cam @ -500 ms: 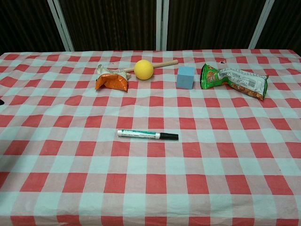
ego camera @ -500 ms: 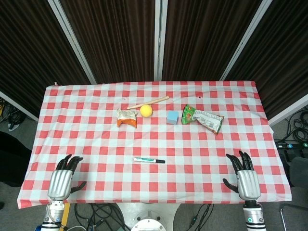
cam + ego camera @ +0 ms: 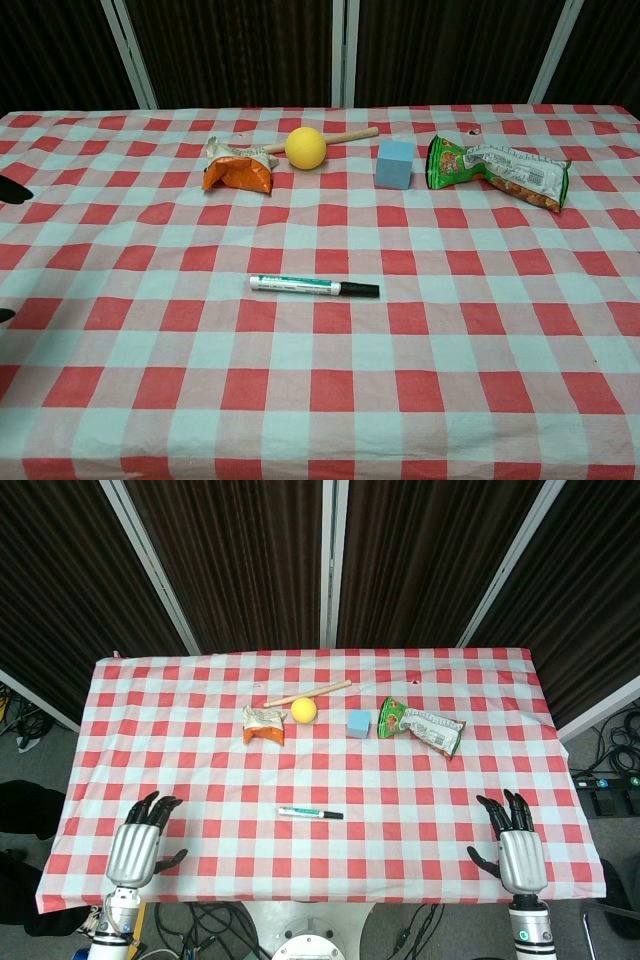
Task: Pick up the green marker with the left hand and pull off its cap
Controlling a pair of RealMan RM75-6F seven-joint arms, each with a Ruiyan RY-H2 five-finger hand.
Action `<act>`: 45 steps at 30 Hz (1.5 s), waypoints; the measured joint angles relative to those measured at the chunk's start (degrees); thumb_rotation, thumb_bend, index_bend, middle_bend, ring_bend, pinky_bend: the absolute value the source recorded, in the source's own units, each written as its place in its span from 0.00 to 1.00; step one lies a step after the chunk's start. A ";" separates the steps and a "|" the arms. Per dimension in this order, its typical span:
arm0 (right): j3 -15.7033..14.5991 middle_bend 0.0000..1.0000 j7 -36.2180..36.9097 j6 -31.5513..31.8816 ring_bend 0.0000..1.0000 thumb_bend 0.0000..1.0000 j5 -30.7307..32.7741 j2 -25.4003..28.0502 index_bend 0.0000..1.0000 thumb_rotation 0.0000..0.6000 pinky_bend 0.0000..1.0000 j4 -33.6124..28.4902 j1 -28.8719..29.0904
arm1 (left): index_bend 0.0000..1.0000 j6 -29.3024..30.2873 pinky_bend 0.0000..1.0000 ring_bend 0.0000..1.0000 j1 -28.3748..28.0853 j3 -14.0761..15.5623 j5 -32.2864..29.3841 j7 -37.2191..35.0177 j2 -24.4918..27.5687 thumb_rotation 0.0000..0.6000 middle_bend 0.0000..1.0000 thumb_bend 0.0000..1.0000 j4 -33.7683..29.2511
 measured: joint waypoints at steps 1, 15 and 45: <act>0.11 0.23 -0.16 -0.05 0.00 0.03 0.00 0.25 0.16 1.00 0.00 -0.30 0.11 | 0.20 -0.40 0.24 0.12 -0.22 -0.12 -0.24 0.28 0.02 1.00 0.22 0.07 -0.69; 3.21 0.23 -3.63 -1.87 0.00 0.03 0.36 2.15 0.16 1.00 0.00 -4.26 3.47 | 0.31 -10.05 0.46 0.30 -9.85 -8.38 -6.69 15.29 -6.11 1.00 0.28 0.26 -9.20; 4.29 0.23 -4.09 -4.26 0.00 0.03 3.23 2.27 0.16 1.00 0.00 -4.11 5.75 | 0.48 -22.19 0.87 0.93 -37.37 -18.61 -43.77 43.16 -23.47 1.00 0.51 0.26 2.74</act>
